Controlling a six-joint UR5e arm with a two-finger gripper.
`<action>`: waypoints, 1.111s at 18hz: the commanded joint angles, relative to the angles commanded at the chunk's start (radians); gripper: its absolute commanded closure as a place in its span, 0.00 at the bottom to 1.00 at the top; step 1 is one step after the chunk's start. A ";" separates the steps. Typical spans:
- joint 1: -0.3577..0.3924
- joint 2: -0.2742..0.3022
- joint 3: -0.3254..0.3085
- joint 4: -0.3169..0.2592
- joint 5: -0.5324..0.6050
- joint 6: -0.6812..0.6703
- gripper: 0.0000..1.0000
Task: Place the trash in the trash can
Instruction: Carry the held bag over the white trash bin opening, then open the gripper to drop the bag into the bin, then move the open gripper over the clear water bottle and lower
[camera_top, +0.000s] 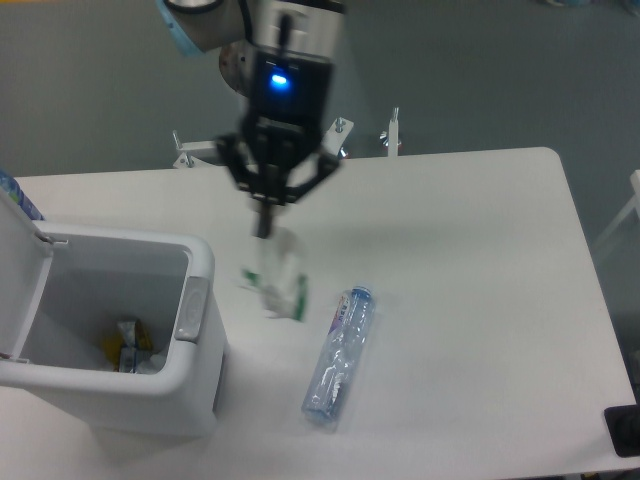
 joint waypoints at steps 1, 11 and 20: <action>-0.026 0.000 0.000 0.000 0.000 -0.006 1.00; -0.108 -0.028 -0.014 0.002 0.002 0.000 0.00; 0.197 -0.201 0.087 0.006 0.005 0.001 0.00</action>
